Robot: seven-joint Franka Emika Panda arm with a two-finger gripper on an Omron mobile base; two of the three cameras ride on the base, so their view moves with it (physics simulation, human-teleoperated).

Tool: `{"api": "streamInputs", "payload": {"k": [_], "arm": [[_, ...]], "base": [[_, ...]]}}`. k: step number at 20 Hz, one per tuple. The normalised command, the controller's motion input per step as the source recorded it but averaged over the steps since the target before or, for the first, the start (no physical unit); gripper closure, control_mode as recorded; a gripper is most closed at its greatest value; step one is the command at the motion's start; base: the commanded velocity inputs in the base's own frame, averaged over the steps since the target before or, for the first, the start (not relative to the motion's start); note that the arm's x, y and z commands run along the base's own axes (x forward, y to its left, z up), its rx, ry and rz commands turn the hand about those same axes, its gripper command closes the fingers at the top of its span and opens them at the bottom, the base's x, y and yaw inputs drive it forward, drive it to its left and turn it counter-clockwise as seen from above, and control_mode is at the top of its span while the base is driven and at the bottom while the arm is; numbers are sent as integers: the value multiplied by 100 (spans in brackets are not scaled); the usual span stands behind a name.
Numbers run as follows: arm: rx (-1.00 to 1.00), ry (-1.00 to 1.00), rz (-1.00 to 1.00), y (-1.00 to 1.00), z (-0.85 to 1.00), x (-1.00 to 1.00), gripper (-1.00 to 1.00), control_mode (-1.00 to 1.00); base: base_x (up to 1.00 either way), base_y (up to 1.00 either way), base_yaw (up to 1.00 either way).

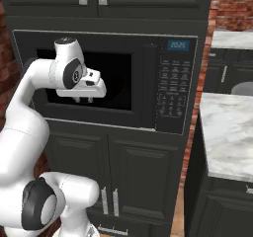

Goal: The microwave is finished heating the chicken drumstick and lemon. Take the bowl containing the food and place it on the dining counter.

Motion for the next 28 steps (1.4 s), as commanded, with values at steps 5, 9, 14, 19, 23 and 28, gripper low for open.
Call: {"api": "streamInputs", "payload": {"k": [5, 9, 14, 19, 23, 28], "arm": [[0, -9, 0, -5, 0, -39, -100, -100], [0, -12, 0, 0, 0, -49, -100, -100], [0, 0, 0, 0, 0, 0, -100, 100], [0, 0, 0, 0, 0, 0, -100, 100], [0, 0, 0, 0, 0, 0, -100, 100], [0, 0, 0, 0, 0, 0, -100, 100]], "base": [[0, 0, 0], [0, 0, 0], [-17, -5, 0], [-53, -28, 0], [-50, -53, 0], [-43, -60, 0]]}}
